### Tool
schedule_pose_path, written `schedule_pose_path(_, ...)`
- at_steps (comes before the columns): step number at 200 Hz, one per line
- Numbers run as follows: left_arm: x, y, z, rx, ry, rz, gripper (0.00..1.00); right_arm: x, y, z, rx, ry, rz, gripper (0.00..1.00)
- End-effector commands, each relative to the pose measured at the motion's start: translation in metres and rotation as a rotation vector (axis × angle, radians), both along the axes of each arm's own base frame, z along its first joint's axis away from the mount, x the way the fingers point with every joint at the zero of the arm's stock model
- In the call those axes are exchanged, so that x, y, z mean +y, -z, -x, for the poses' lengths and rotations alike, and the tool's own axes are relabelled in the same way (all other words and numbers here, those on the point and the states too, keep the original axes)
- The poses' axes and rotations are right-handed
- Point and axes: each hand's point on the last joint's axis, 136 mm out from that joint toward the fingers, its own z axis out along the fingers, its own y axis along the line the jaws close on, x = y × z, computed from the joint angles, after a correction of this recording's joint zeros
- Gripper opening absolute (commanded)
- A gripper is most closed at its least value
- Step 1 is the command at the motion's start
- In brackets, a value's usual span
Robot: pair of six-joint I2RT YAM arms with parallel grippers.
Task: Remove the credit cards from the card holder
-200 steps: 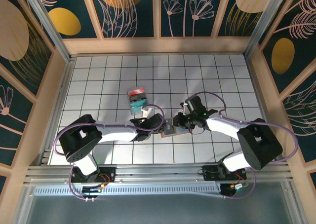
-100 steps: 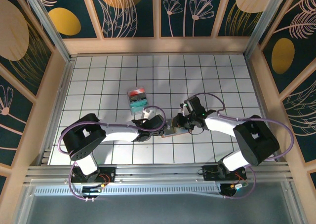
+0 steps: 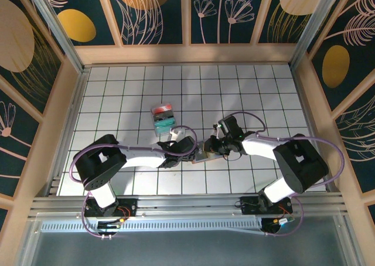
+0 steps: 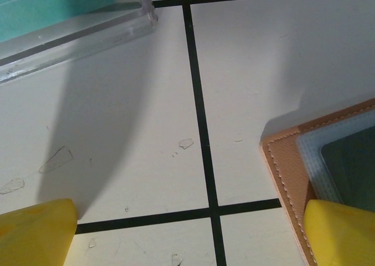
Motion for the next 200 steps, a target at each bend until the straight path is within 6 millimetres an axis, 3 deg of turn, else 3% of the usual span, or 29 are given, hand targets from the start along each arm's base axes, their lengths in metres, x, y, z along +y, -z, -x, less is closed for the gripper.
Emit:
schedule_pose_path(1, 0.006, 0.01, 0.004, 0.024, 0.014, -0.07, 0.99, 0.004, 0.0, 0.001, 0.007, -0.008, -0.041, 0.18)
schedule_pose_path(79, 0.012, 0.012, 0.004, 0.022, 0.009, -0.105, 0.99, 0.009, -0.016, -0.001, -0.029, -0.019, -0.079, 0.14)
schedule_pose_path(146, 0.012, 0.01, 0.002, 0.015, 0.003, -0.106, 0.99, 0.006, -0.014, -0.001, -0.022, -0.01, -0.088, 0.04)
schedule_pose_path(200, 0.011, 0.011, 0.003, 0.02, 0.006, -0.101, 0.99, 0.019, -0.025, 0.003, -0.021, -0.034, -0.201, 0.08)
